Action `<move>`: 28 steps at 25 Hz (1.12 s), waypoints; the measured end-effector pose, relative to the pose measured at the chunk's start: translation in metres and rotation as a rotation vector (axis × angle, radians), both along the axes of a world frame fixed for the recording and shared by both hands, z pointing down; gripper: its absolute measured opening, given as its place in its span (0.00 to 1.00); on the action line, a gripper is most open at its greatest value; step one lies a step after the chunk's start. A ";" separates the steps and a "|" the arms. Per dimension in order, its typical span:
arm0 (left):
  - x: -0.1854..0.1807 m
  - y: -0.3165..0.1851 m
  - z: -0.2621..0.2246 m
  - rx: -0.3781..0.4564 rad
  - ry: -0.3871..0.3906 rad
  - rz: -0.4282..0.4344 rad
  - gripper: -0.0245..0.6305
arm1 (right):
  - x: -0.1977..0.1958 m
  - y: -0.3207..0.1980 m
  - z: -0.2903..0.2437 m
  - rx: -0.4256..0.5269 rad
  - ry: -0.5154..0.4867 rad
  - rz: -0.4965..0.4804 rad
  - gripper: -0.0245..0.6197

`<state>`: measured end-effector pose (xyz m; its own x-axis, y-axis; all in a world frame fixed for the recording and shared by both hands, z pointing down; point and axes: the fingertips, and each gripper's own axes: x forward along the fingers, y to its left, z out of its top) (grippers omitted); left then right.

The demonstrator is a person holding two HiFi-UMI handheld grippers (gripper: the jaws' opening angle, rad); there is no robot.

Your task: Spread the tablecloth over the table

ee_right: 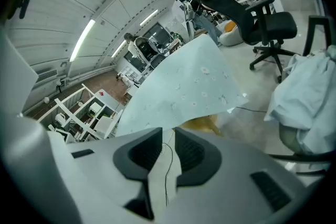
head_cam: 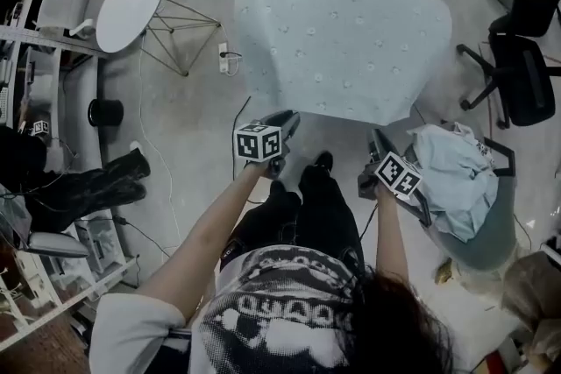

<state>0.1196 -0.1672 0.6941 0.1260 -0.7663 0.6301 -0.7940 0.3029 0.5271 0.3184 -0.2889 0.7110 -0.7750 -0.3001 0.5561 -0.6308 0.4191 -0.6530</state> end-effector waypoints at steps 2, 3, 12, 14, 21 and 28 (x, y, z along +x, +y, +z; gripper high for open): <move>0.005 0.016 0.003 -0.013 -0.009 0.025 0.17 | -0.001 0.014 -0.005 0.004 -0.001 -0.012 0.15; 0.007 0.024 0.003 -0.016 -0.010 0.033 0.17 | -0.001 0.020 -0.007 0.007 -0.003 -0.015 0.15; 0.018 0.080 -0.012 0.028 -0.040 0.072 0.17 | -0.010 0.067 -0.048 0.088 -0.058 -0.043 0.15; 0.019 0.093 -0.023 0.062 -0.044 0.075 0.17 | -0.015 0.083 -0.063 0.110 -0.080 -0.053 0.15; 0.031 0.143 -0.069 0.176 -0.129 0.146 0.17 | -0.035 0.151 -0.118 0.197 -0.147 -0.144 0.15; 0.052 0.195 -0.112 0.292 -0.144 0.135 0.17 | -0.037 0.223 -0.152 0.255 -0.188 -0.227 0.15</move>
<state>0.1715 0.0278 0.5821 0.1641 -0.8991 0.4059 -0.8893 0.0433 0.4553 0.2810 -0.0660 0.5590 -0.9188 -0.2194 0.3283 -0.3829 0.6980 -0.6052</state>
